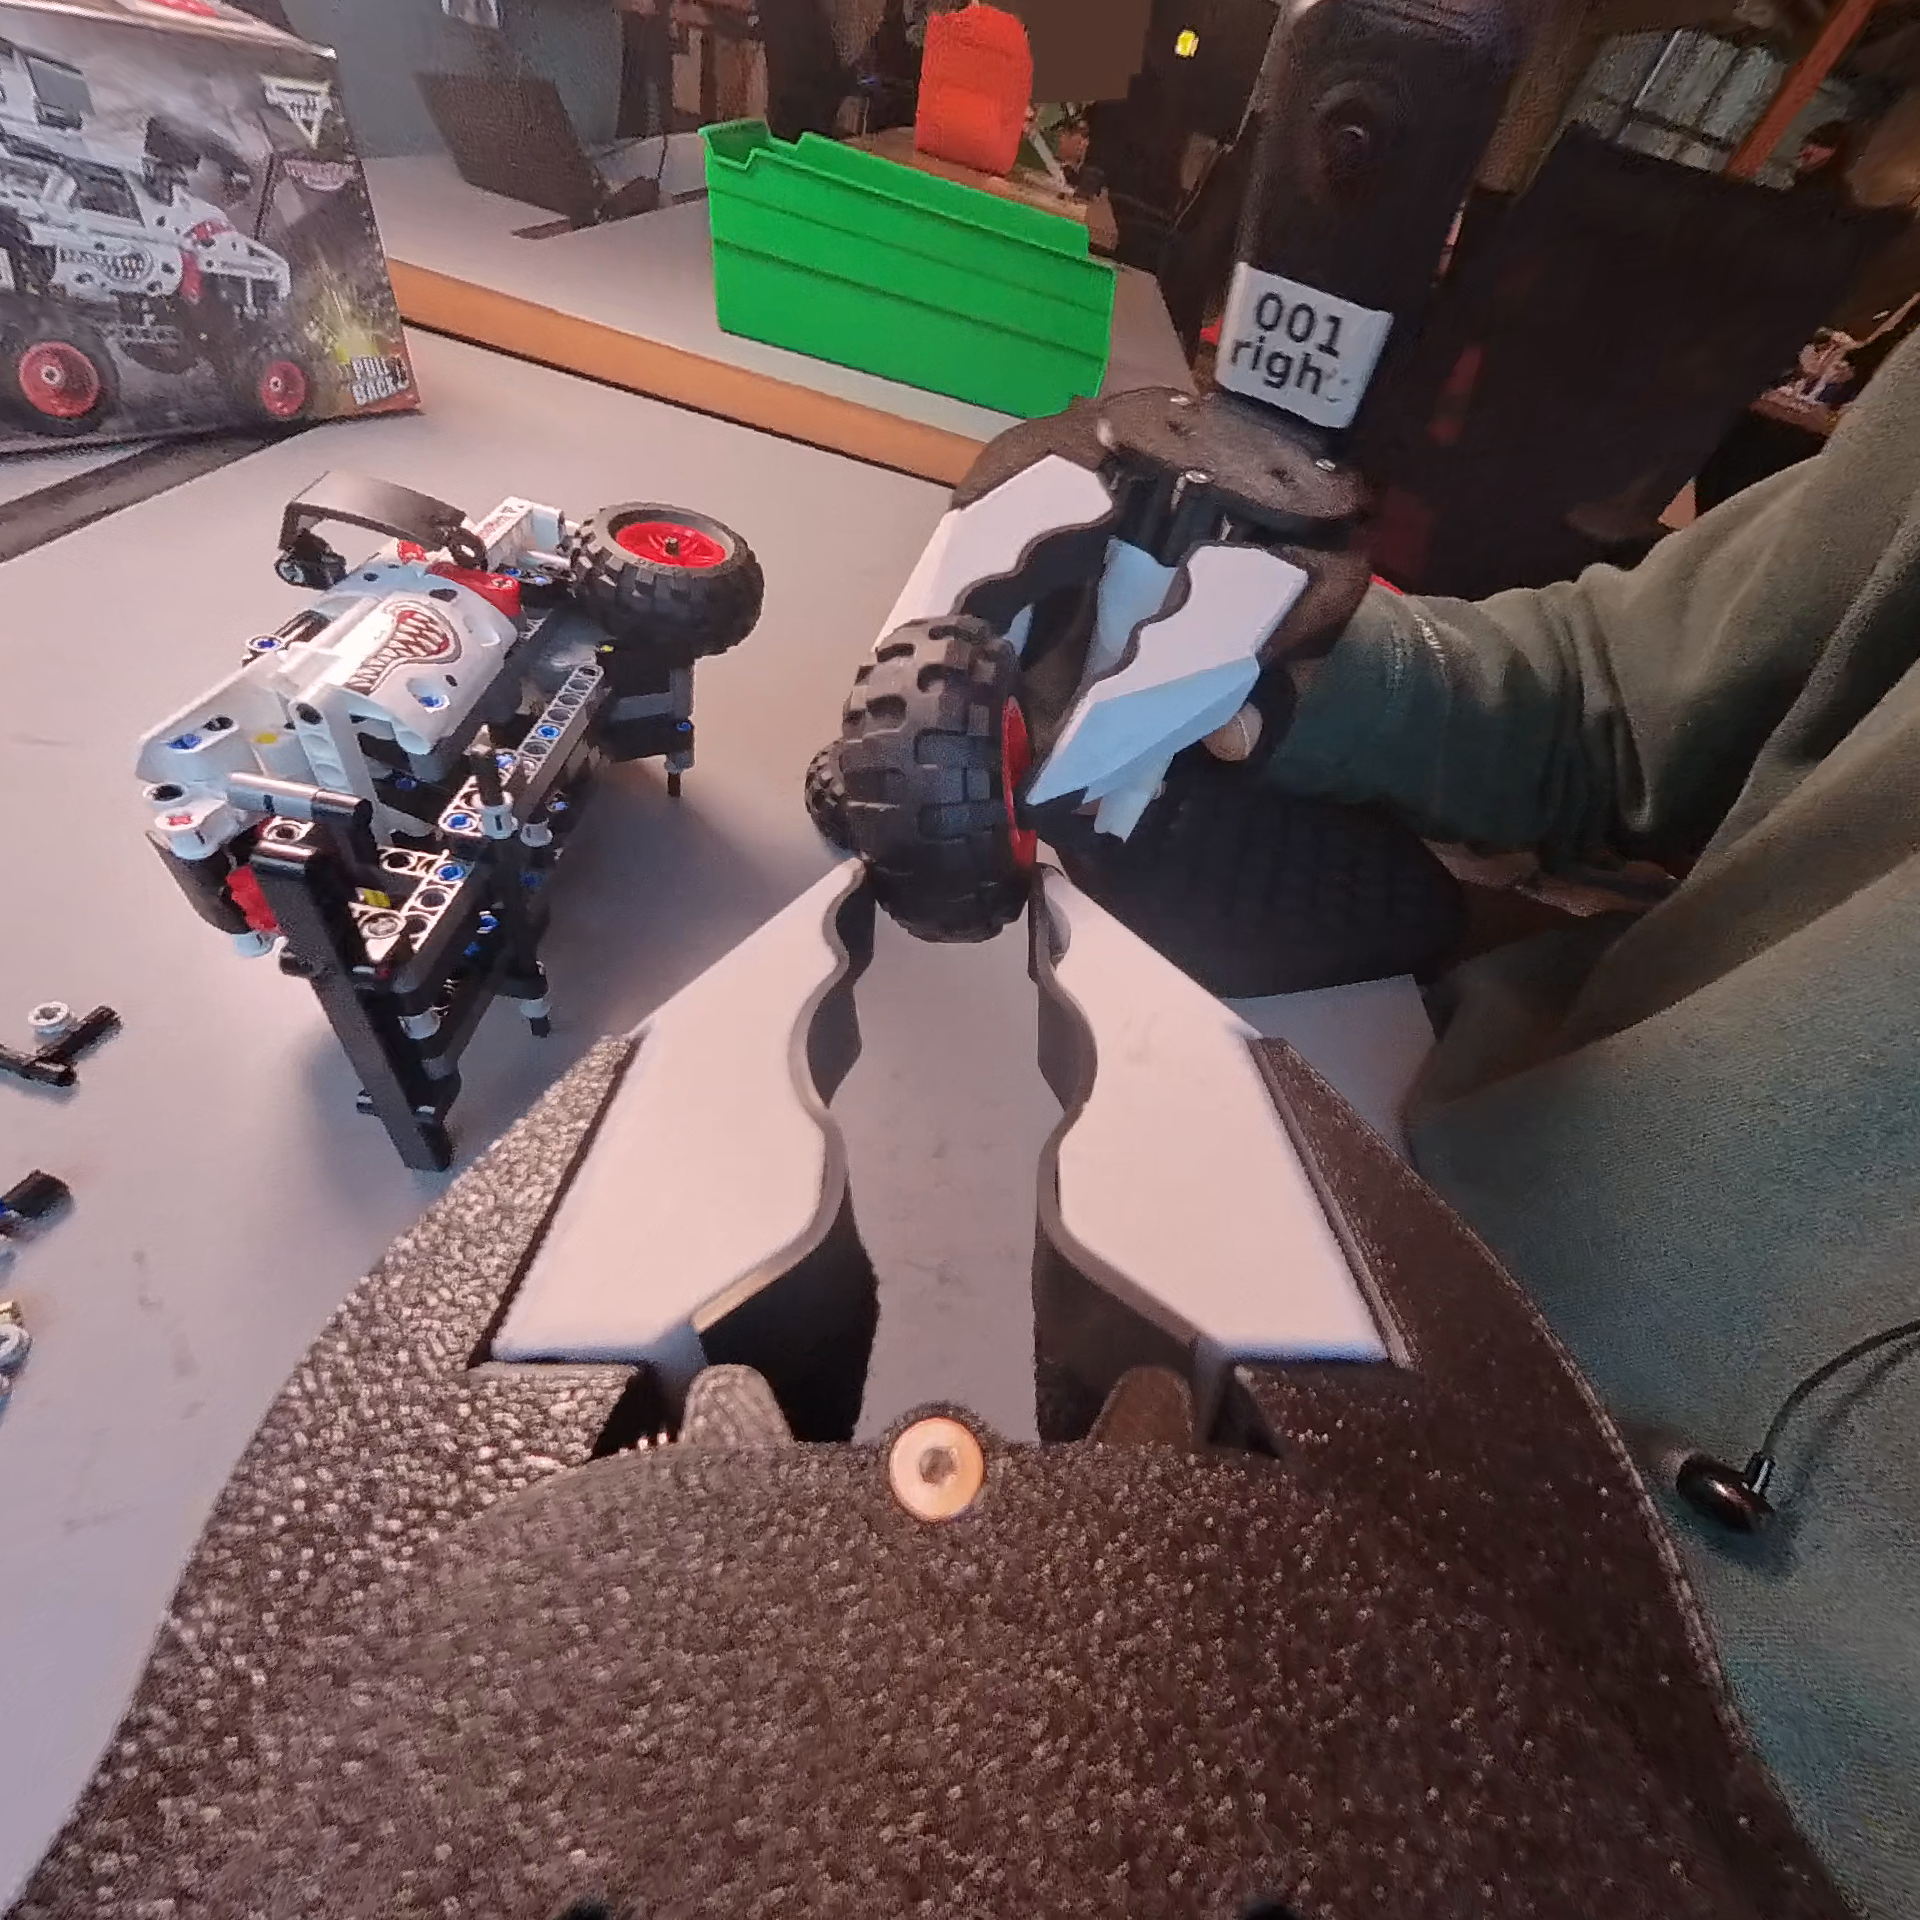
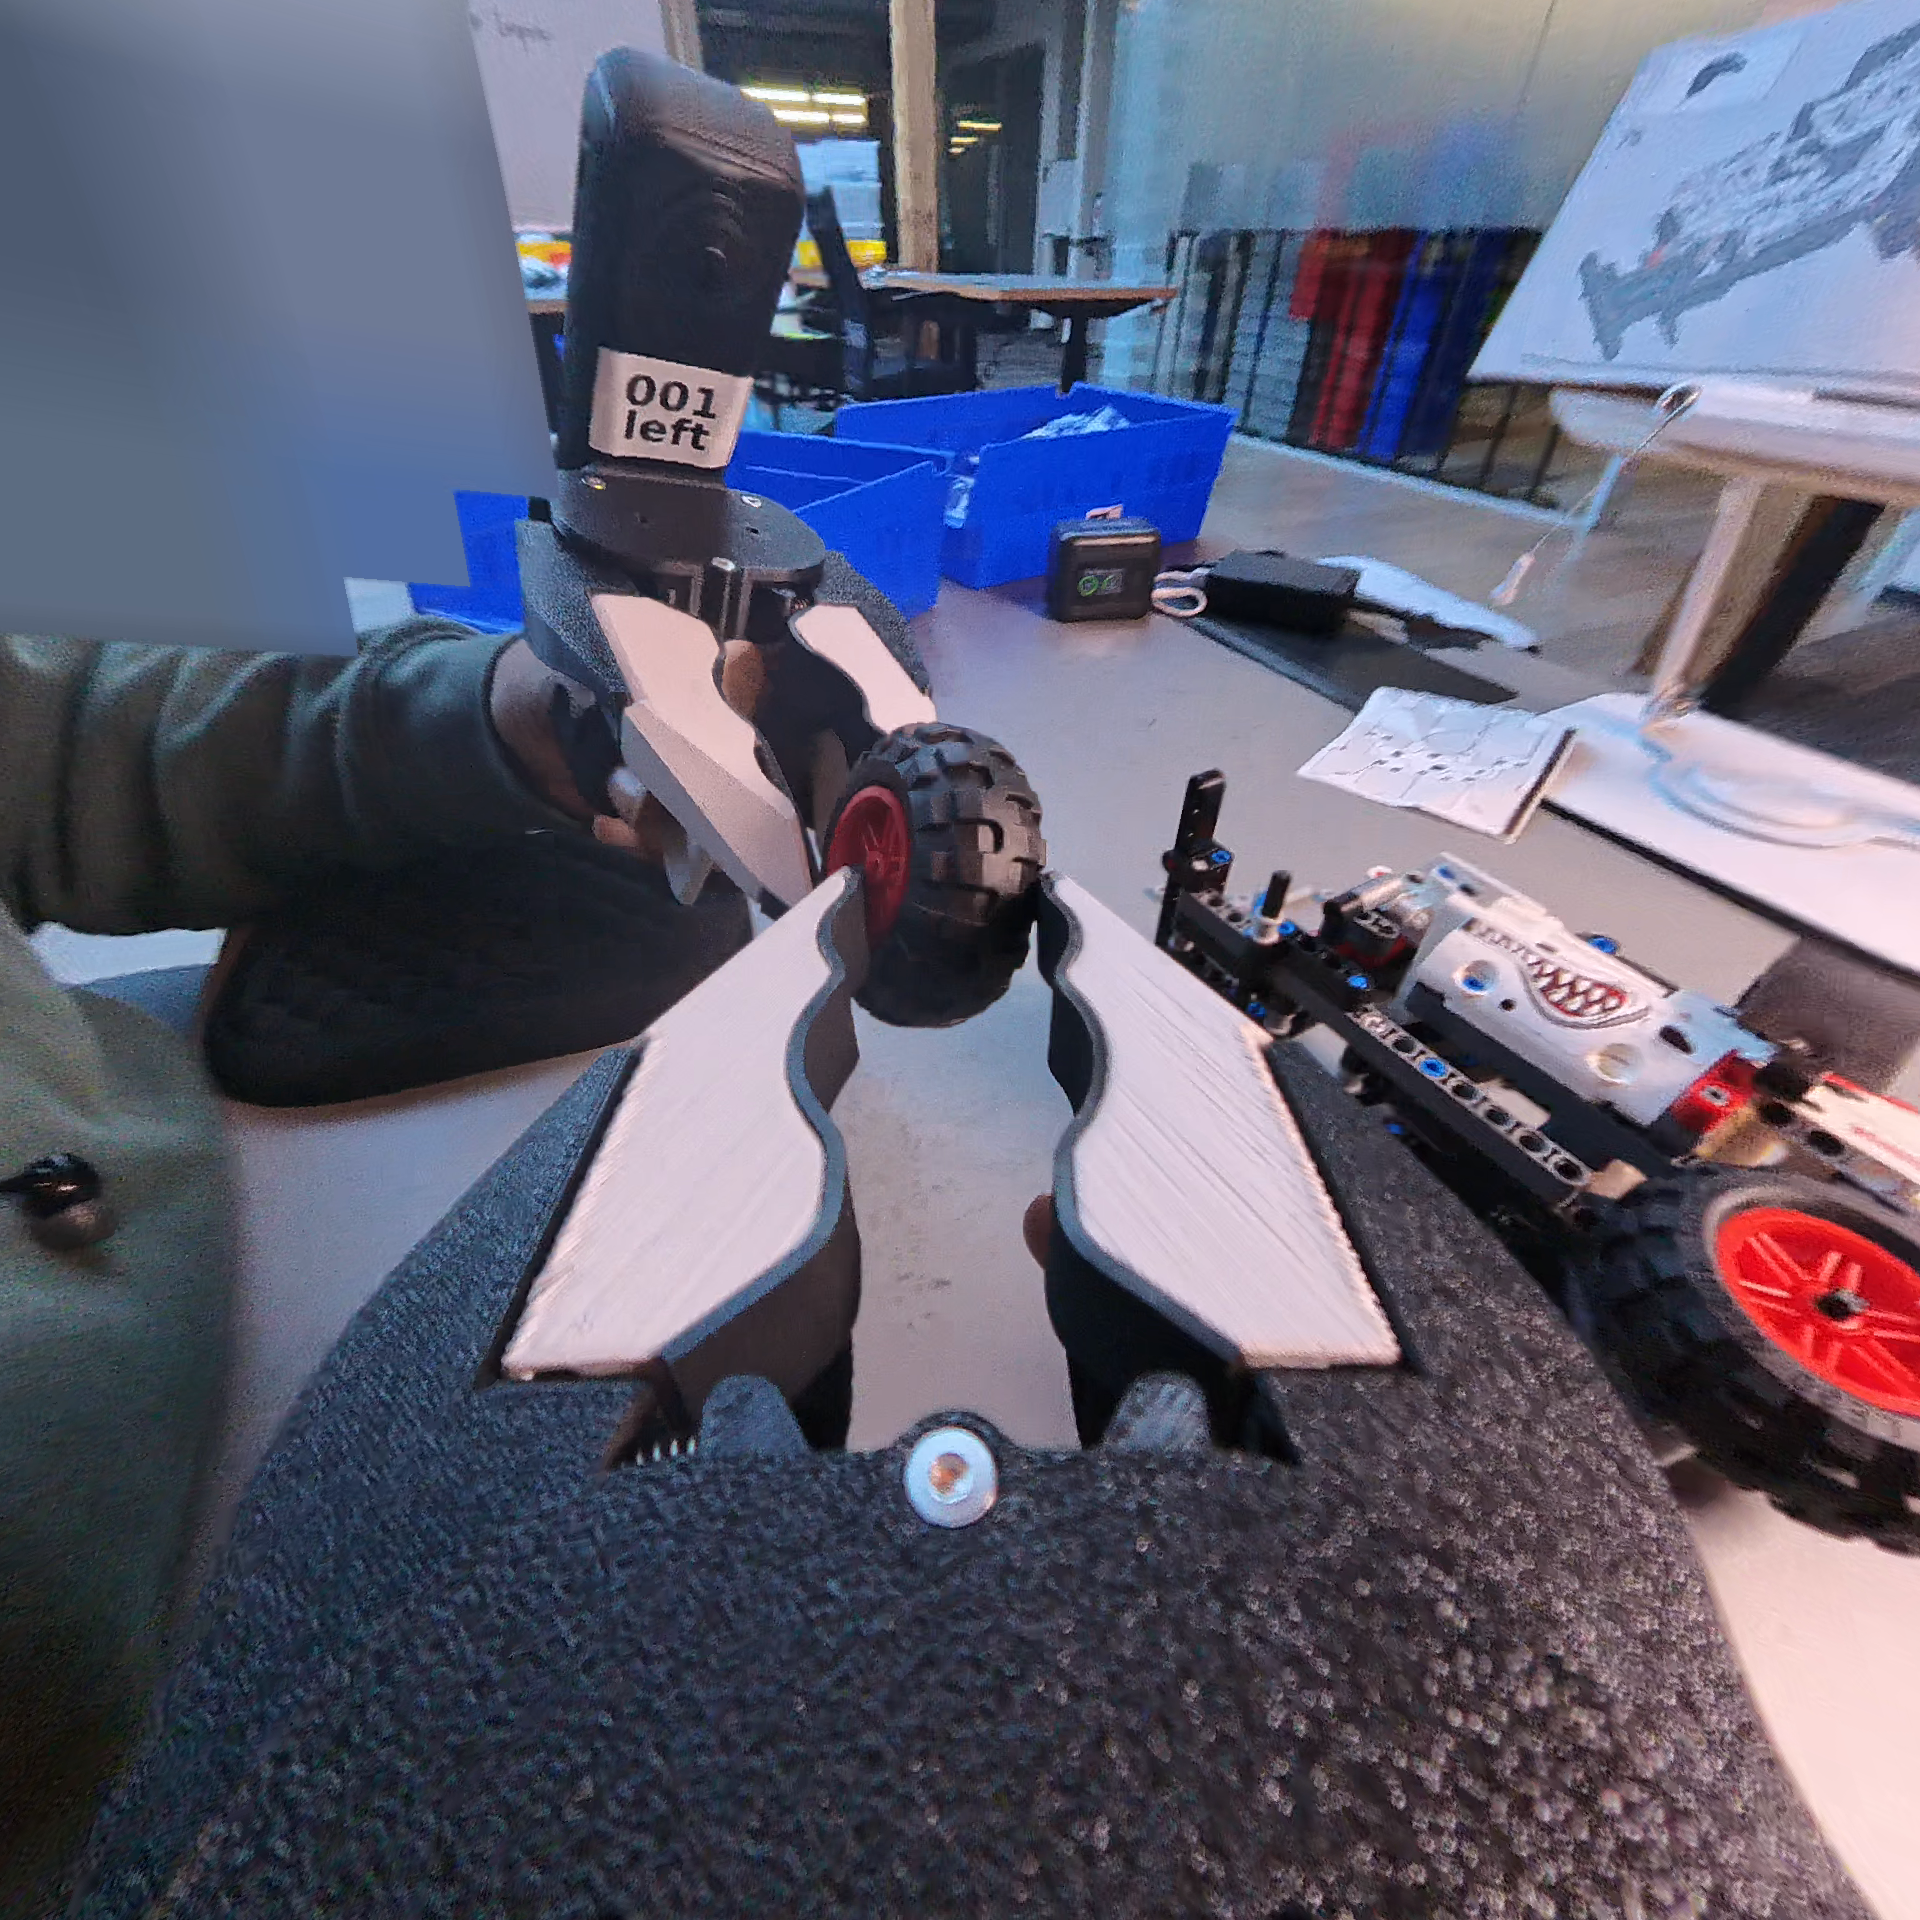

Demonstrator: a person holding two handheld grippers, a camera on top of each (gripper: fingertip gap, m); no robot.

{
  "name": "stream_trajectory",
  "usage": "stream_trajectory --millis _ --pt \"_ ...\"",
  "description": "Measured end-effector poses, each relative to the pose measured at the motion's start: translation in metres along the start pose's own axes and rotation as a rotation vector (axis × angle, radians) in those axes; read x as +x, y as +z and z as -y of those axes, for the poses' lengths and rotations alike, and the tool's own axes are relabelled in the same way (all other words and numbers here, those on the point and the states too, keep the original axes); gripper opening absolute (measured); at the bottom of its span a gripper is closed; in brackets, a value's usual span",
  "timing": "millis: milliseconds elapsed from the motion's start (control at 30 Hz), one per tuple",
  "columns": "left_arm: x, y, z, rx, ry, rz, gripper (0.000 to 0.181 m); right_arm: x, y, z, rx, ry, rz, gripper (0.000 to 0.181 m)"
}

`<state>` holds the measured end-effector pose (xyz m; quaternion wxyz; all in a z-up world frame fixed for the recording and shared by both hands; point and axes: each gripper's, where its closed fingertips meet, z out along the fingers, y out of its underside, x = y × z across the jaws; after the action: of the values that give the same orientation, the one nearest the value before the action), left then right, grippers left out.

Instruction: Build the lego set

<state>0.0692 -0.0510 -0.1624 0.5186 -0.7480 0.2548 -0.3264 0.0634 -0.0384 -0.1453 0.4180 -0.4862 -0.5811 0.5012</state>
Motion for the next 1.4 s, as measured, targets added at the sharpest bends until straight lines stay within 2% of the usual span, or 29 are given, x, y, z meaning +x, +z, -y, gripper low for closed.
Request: stream_trajectory --millis 200,300,533,900,1133,1333,1400 --pt "0.006 0.005 -0.008 -0.038 0.067 -0.031 0.024 -0.011 0.002 -0.015 -0.108 0.194 0.224 0.031" --pt "0.003 0.004 -0.009 -0.033 0.035 -0.029 0.024 -0.010 0.004 -0.016 -0.094 0.183 0.258 0.029" --pt "-0.018 0.007 -0.013 -0.028 -0.170 0.033 0.021 0.010 0.014 -0.025 -0.121 0.290 0.121 0.026" --pt "-0.034 0.010 -0.013 -0.012 -0.263 0.176 0.012 0.029 0.018 -0.035 -0.121 0.330 -0.047 0.024" --pt "-0.038 0.007 -0.008 0.008 -0.118 0.307 0.008 0.033 0.020 -0.034 -0.082 0.395 -0.081 0.024" --pt "-0.042 0.009 -0.015 -0.063 0.113 0.444 0.006 0.036 0.020 -0.041 -0.076 0.467 -0.103 0.024" --pt "-0.043 0.011 -0.019 -0.089 0.137 0.443 0.007 0.036 0.020 -0.046 -0.089 0.503 -0.087 0.024"
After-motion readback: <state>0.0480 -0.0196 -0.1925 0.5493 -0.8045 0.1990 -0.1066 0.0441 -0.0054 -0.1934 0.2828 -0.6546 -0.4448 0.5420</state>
